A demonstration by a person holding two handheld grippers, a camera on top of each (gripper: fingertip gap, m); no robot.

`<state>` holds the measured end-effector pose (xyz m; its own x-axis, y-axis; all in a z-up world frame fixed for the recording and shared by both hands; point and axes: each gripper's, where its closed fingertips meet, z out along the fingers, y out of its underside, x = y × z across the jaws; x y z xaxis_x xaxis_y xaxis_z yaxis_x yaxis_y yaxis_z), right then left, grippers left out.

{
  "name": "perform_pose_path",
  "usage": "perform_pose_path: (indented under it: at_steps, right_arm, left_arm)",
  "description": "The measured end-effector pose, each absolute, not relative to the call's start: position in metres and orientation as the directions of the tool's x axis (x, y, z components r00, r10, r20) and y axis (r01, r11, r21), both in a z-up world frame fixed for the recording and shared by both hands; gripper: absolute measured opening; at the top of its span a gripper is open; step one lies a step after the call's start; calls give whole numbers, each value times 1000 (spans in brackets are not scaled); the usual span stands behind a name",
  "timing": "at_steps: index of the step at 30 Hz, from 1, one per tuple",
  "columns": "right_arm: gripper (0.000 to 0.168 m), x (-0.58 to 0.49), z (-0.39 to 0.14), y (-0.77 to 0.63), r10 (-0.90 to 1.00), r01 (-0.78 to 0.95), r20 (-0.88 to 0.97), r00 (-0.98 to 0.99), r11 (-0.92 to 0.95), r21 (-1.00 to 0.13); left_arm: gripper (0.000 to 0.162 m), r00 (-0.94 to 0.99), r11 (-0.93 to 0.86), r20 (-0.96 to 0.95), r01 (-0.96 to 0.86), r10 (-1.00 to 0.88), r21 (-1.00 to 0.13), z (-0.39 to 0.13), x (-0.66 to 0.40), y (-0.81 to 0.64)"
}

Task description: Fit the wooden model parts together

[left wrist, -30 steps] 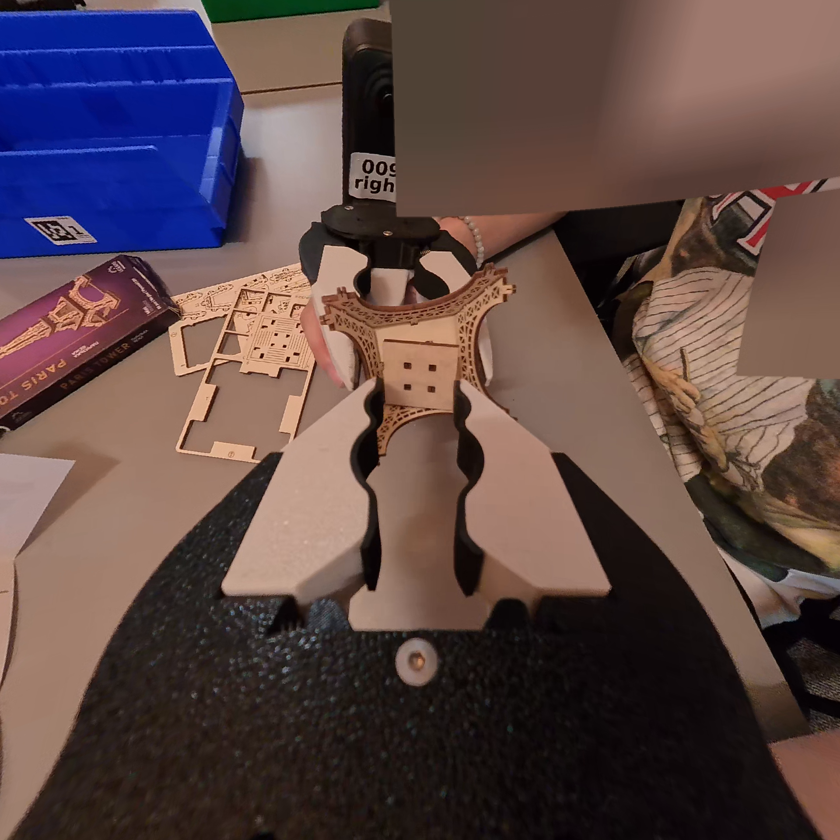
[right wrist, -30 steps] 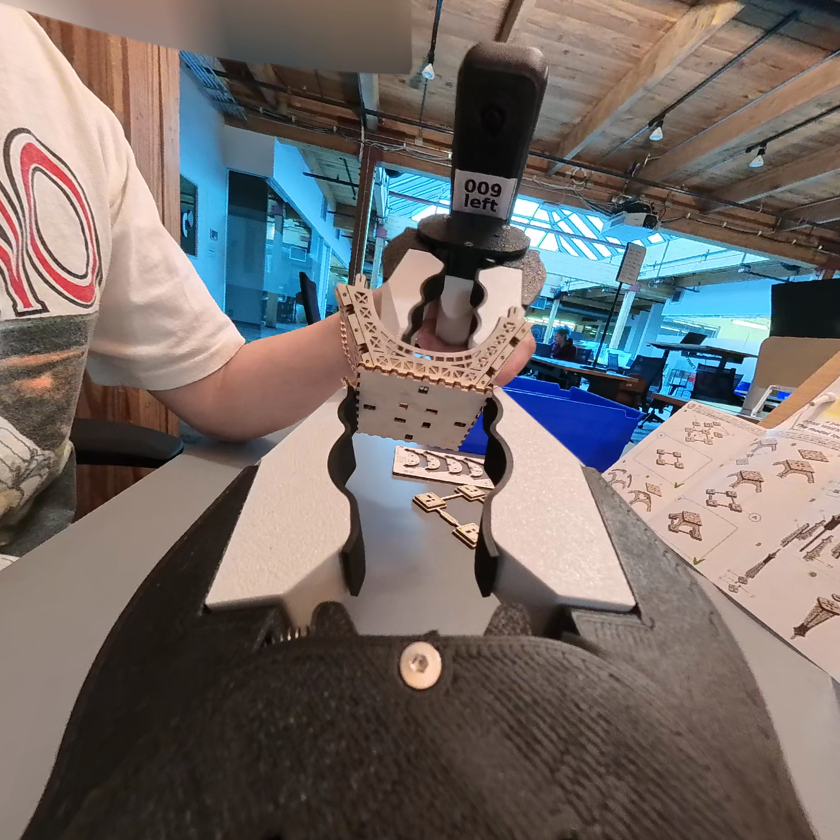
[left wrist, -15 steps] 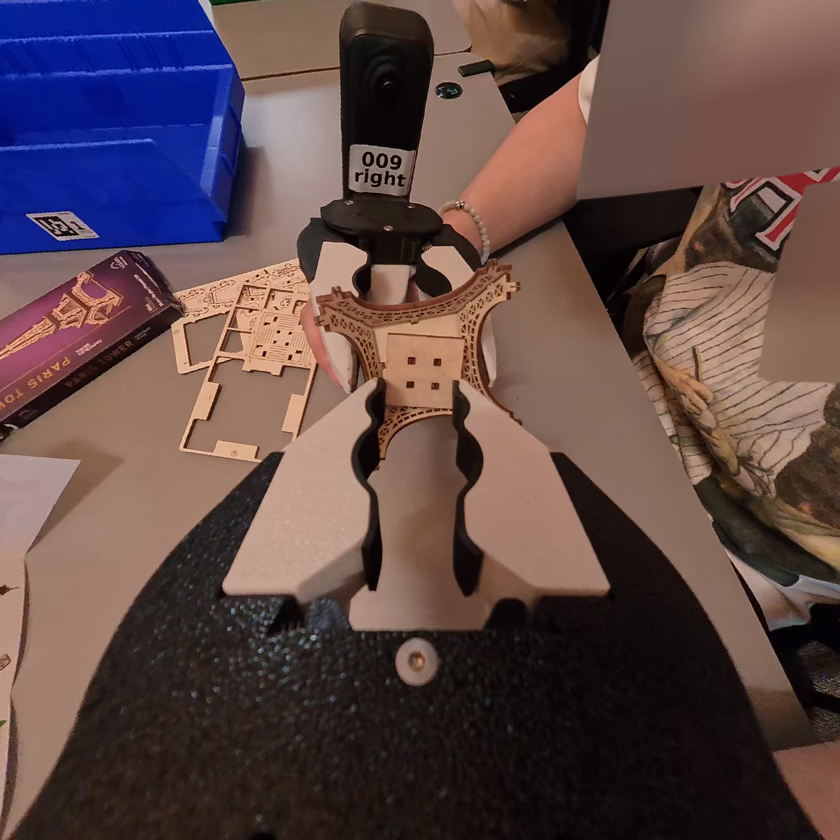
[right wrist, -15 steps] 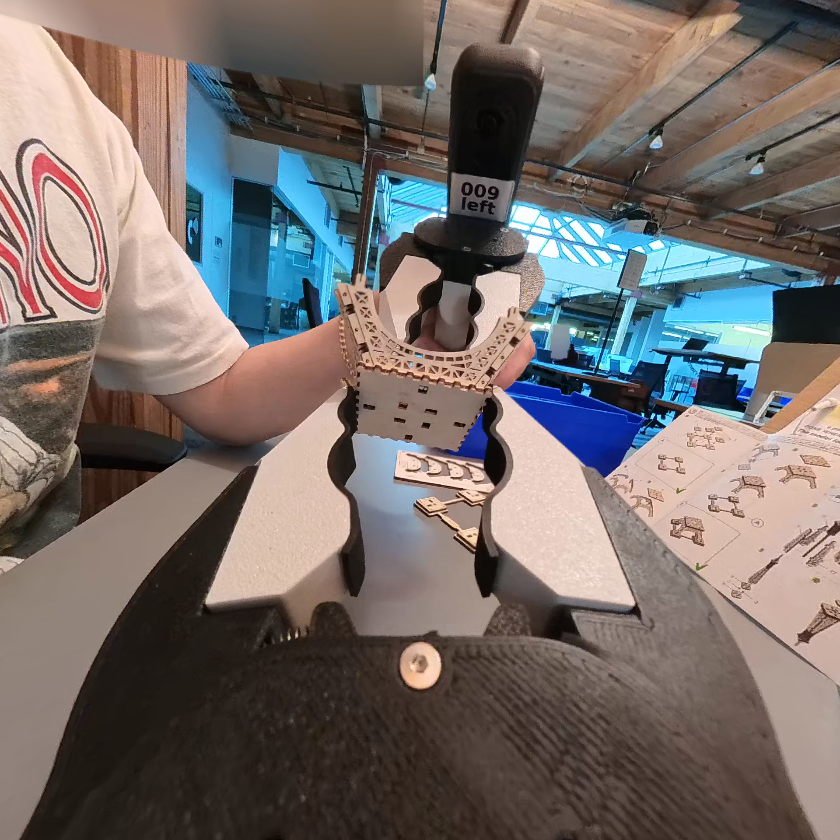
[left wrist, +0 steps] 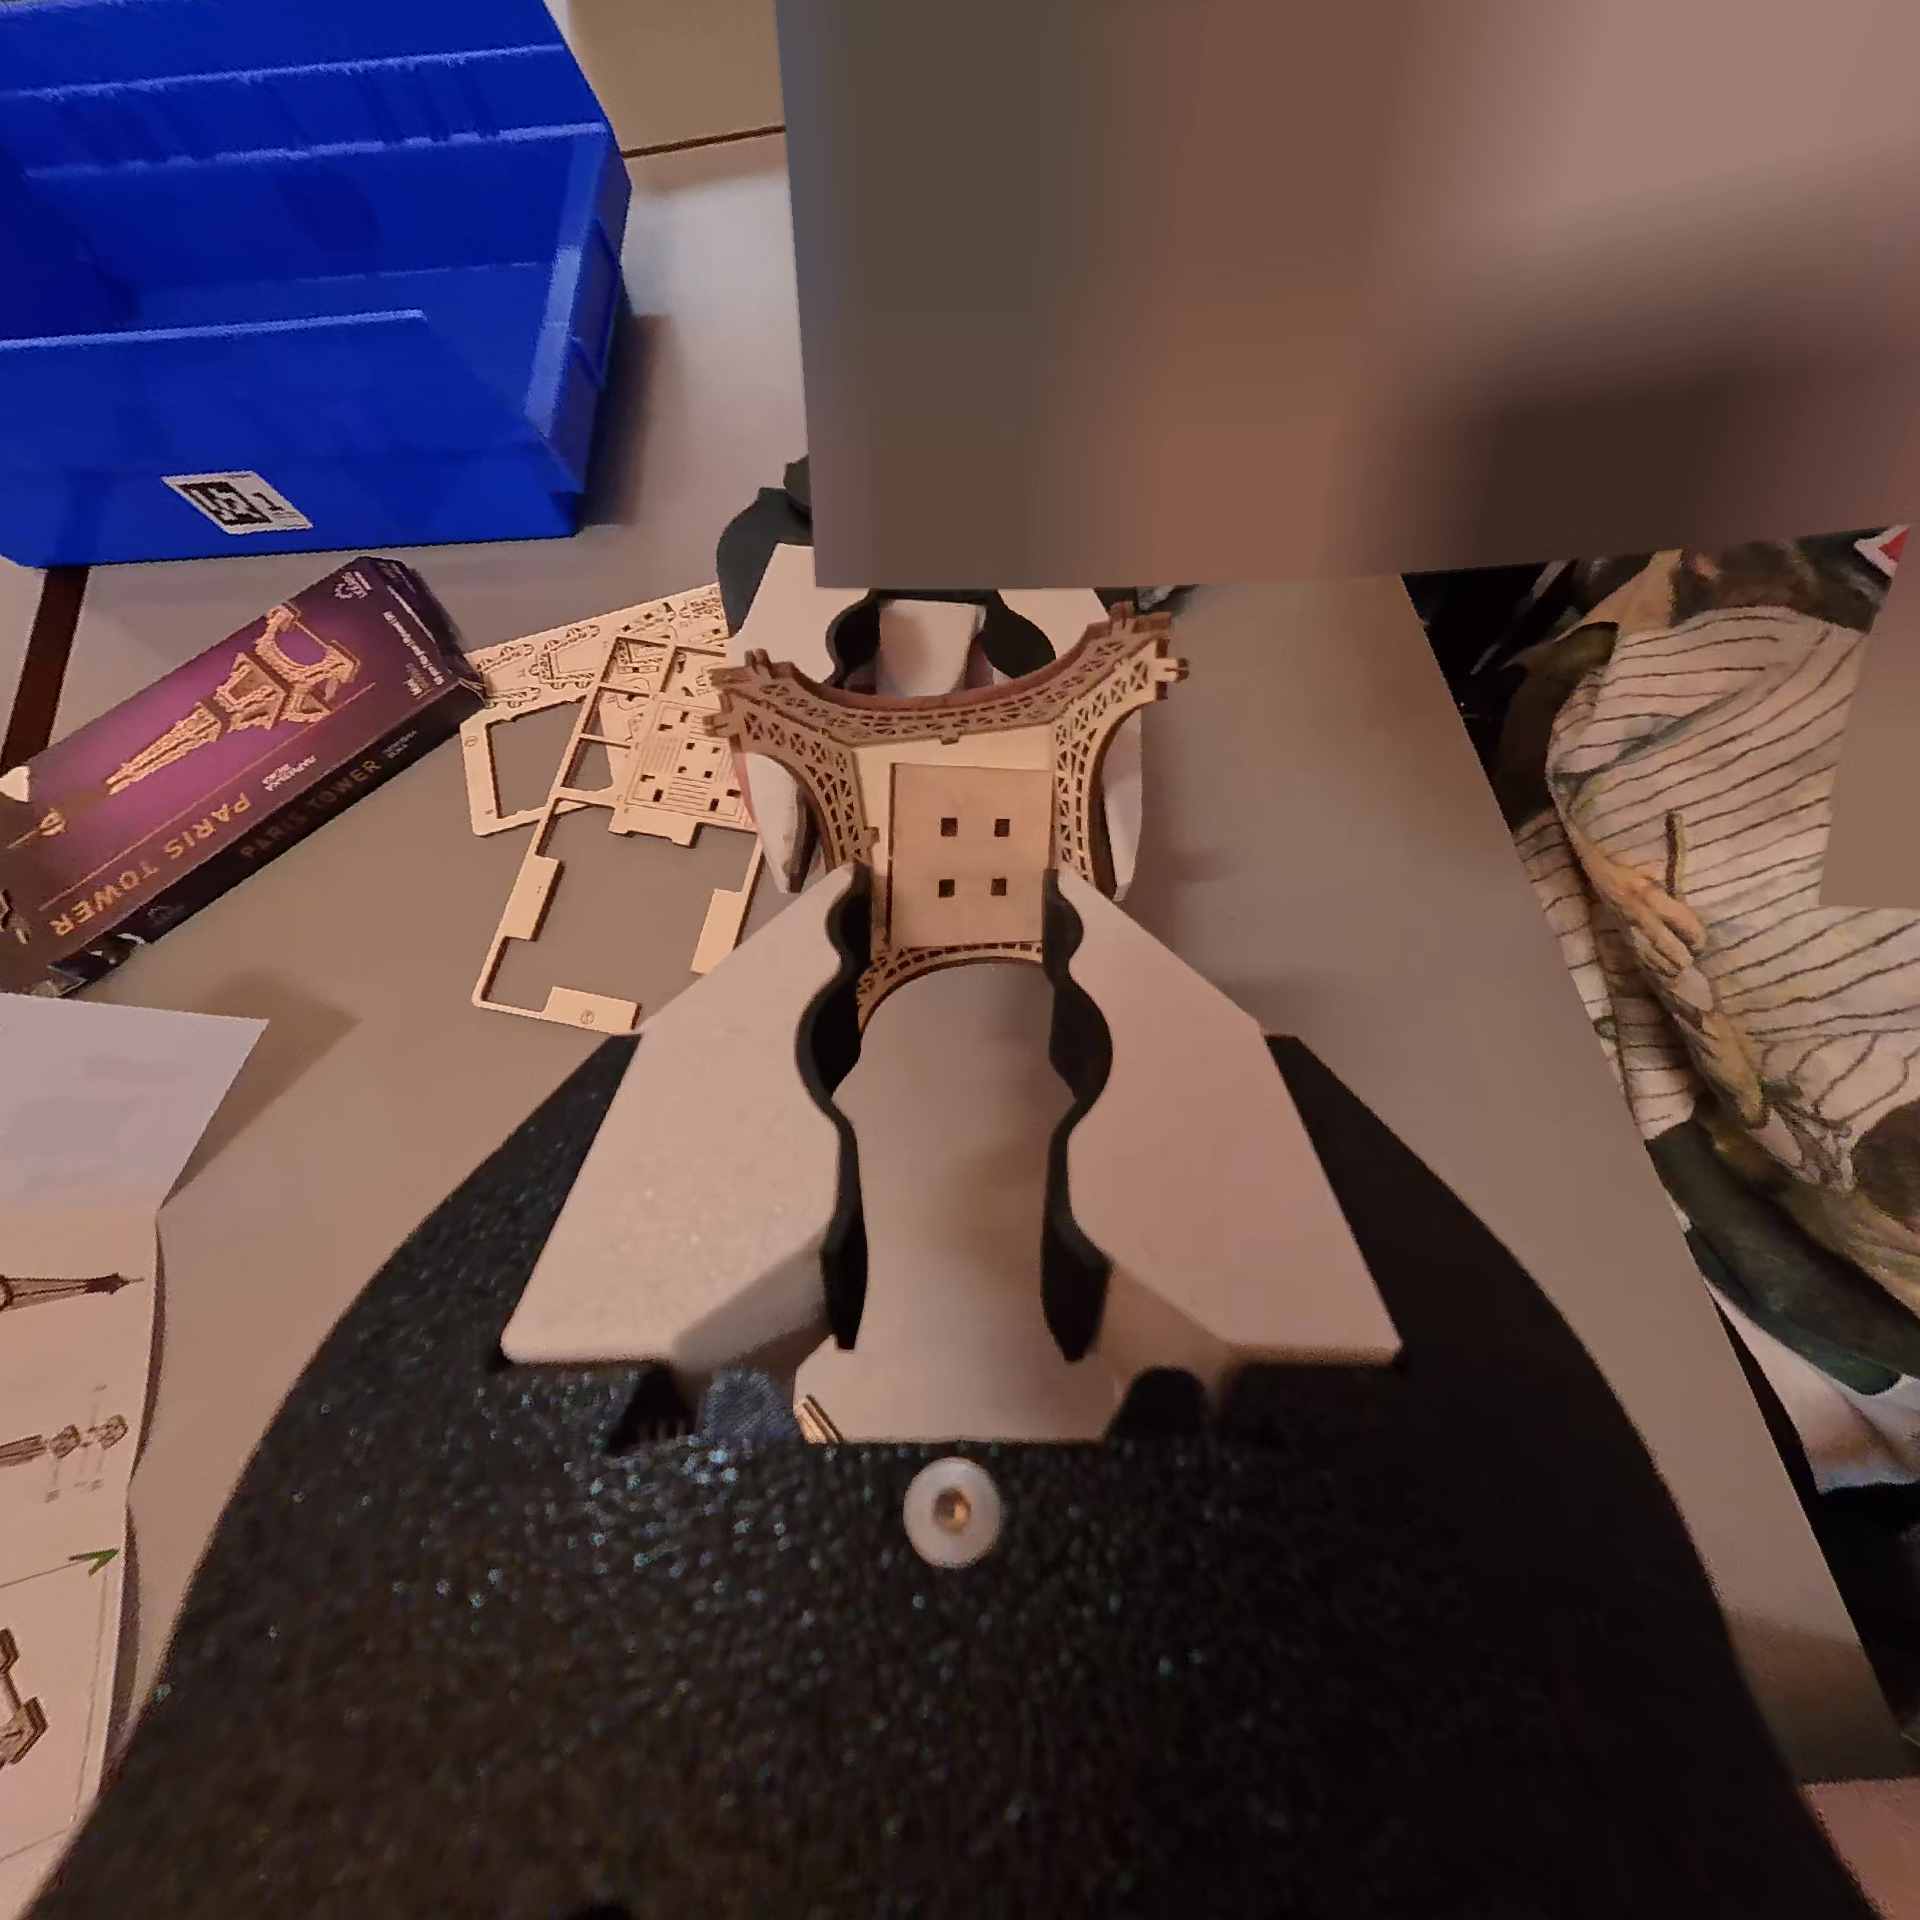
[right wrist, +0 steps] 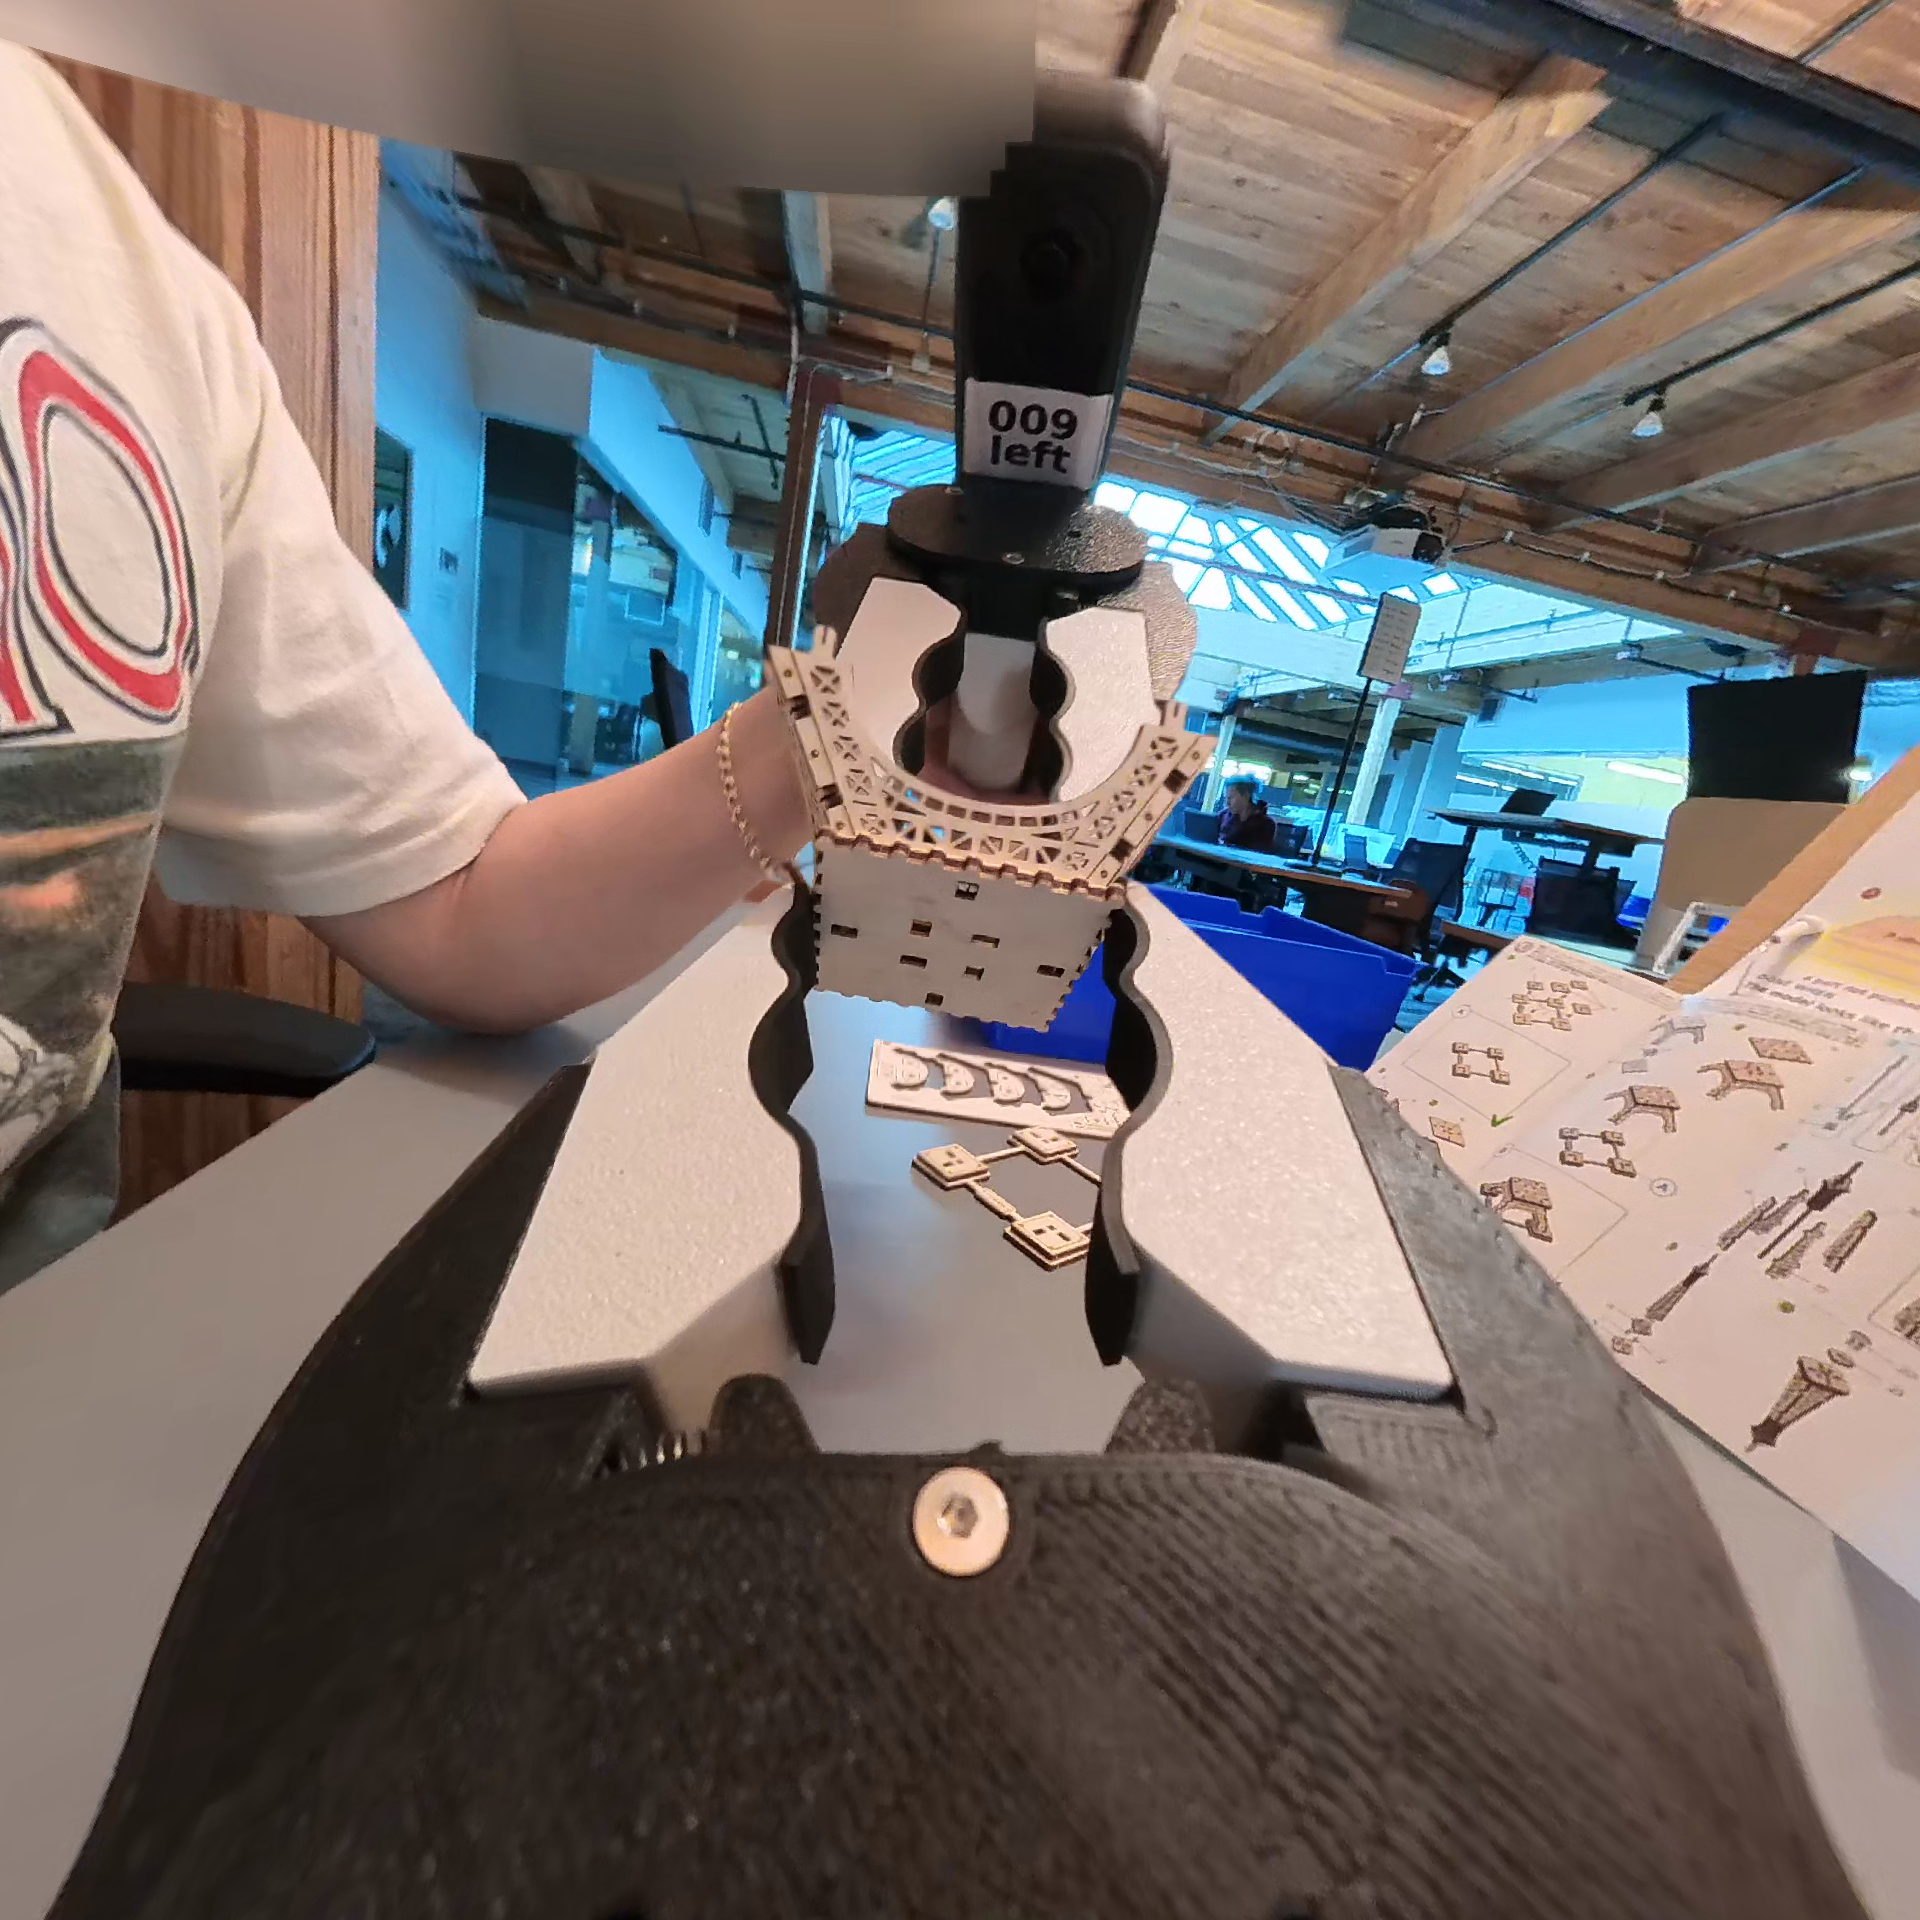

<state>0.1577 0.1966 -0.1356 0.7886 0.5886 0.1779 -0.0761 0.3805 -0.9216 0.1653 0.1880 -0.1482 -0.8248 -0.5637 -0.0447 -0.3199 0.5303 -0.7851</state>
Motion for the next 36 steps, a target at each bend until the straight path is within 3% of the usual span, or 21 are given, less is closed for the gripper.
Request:
perform_pose_path:
  at_steps: [7,36]
  right_arm:
    - [54,161,-134,197,595,-117,142,791,375,-920]
    - [54,164,-135,200,528,-10,221,820,398,-917]
  left_arm:
    - [34,-820,548,-75,-307,-567,-778,-148,167,189]
    - [29,-798,506,-63,-317,-600,-802,-143,175,188]
